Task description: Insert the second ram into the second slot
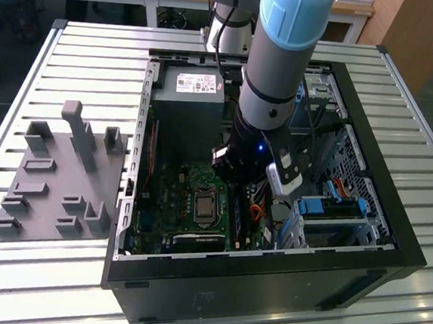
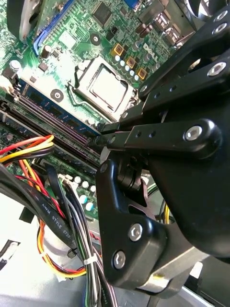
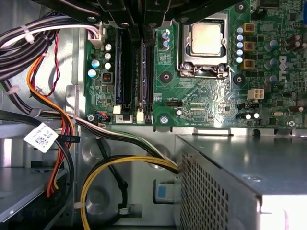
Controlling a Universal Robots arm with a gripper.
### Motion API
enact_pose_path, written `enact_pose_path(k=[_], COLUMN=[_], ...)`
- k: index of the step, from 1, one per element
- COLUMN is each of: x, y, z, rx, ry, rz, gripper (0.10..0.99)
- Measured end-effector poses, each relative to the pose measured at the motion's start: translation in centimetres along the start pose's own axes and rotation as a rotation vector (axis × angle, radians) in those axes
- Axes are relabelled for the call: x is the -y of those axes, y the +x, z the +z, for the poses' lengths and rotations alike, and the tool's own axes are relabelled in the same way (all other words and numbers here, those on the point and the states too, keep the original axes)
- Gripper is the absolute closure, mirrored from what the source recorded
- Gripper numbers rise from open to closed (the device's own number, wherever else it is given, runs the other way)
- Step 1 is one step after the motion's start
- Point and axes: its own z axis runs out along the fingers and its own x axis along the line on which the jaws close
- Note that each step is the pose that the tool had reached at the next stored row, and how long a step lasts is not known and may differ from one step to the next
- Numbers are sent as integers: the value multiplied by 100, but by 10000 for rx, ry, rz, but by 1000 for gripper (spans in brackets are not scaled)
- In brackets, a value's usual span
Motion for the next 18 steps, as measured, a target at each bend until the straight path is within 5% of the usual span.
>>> enact_pose_path(k=[18], x=[1], y=[-4], z=[56], rx=[-39], ry=[5], rz=[1], gripper=[949])
